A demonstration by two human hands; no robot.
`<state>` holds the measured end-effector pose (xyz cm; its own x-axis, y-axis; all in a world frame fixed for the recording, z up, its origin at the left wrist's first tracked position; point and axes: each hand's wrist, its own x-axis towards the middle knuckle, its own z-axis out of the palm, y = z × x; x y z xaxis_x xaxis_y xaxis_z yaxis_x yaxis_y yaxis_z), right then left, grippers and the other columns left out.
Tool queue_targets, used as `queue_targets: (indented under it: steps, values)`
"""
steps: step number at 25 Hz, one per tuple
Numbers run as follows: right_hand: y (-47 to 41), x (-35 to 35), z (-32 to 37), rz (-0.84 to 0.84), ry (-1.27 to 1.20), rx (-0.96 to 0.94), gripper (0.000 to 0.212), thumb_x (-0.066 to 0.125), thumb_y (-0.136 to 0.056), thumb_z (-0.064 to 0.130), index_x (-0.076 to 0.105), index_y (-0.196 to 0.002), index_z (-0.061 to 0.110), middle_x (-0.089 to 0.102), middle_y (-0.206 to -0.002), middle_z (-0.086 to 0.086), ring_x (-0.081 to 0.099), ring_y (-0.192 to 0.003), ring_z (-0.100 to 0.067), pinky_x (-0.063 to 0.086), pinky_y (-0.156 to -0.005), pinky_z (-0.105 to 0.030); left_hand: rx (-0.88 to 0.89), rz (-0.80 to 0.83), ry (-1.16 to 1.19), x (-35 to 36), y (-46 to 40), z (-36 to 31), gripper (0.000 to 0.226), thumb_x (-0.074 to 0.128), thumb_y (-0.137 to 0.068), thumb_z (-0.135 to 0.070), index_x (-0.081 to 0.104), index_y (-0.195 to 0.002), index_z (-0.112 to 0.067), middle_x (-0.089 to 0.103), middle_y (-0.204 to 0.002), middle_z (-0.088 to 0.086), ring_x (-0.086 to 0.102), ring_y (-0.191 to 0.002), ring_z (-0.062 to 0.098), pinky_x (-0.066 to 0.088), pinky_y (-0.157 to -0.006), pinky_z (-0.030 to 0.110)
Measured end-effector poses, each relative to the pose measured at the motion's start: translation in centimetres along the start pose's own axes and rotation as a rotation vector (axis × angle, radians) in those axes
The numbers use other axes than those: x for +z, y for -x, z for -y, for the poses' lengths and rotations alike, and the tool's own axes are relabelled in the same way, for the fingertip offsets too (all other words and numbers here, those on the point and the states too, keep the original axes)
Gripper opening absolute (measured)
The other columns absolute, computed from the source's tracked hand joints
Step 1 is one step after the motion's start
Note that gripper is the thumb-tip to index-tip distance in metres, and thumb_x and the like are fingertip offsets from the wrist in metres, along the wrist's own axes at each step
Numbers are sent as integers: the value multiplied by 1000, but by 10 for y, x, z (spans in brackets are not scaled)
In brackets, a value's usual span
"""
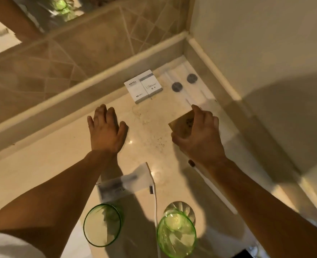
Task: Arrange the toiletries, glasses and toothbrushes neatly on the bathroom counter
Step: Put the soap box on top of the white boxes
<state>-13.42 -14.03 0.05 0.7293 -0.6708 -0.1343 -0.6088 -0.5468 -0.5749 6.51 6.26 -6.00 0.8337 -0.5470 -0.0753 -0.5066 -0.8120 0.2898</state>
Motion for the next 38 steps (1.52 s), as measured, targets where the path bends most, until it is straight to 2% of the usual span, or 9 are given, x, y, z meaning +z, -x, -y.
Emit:
queue_targets:
  steps: [3,6,9,15,21,29,35,38]
  values:
    - [-43,21,33,-72,-6,-82,75,73,-72,54,41,-128,15,48,-126,-7,39,-109,-20,45,-98,-39,-22,-70,55,5,-4,5,57,43,-98,-35,47,-147,-7,34,-163,17,25,-153,33,10,-126,56]
    - [-81,40,60,-145,64,-131,67,69,-73,56,49,-120,12,49,-126,-11,44,-110,-27,42,-99,-41,-11,-117,84,10,-4,7,54,48,-95,-30,52,-143,-6,40,-160,17,29,-152,32,12,-126,55]
    - [-114,62,81,-208,126,-147,65,66,-73,57,52,-118,13,49,-128,-14,45,-111,-30,41,-99,-42,-24,-137,88,15,-7,11,55,47,-94,-30,54,-143,-6,41,-161,17,29,-153,31,12,-127,55]
    - [-148,93,98,-284,144,-133,69,61,-67,69,53,-118,24,53,-124,-6,50,-110,-23,43,-93,-38,-6,-165,95,19,-8,14,58,46,-93,-33,55,-142,-6,43,-159,16,29,-154,30,12,-127,56]
    - [-158,108,101,-345,158,-136,70,58,-68,80,54,-110,24,57,-119,-6,52,-105,-22,34,-85,-32,-1,-171,137,20,-7,16,56,51,-92,-30,55,-142,-6,42,-160,17,27,-154,32,9,-127,55]
    - [-161,114,104,-341,160,-110,73,61,-71,79,53,-116,22,56,-124,-8,52,-110,-24,39,-89,-32,4,-193,156,20,-7,14,55,53,-91,-29,57,-141,-5,44,-158,19,30,-153,34,11,-127,56]
    - [-152,106,103,-262,93,-84,78,60,-74,79,47,-128,23,50,-134,-6,48,-122,-22,44,-102,-39,12,-202,145,23,-6,17,55,51,-92,-31,55,-141,-7,44,-158,19,29,-153,33,10,-127,55]
    - [-132,91,89,-269,39,-128,68,57,-81,71,43,-128,24,47,-137,-5,46,-125,-21,42,-107,-45,4,-175,151,23,-6,16,56,46,-92,-35,53,-141,-8,42,-159,18,27,-154,33,8,-127,55]
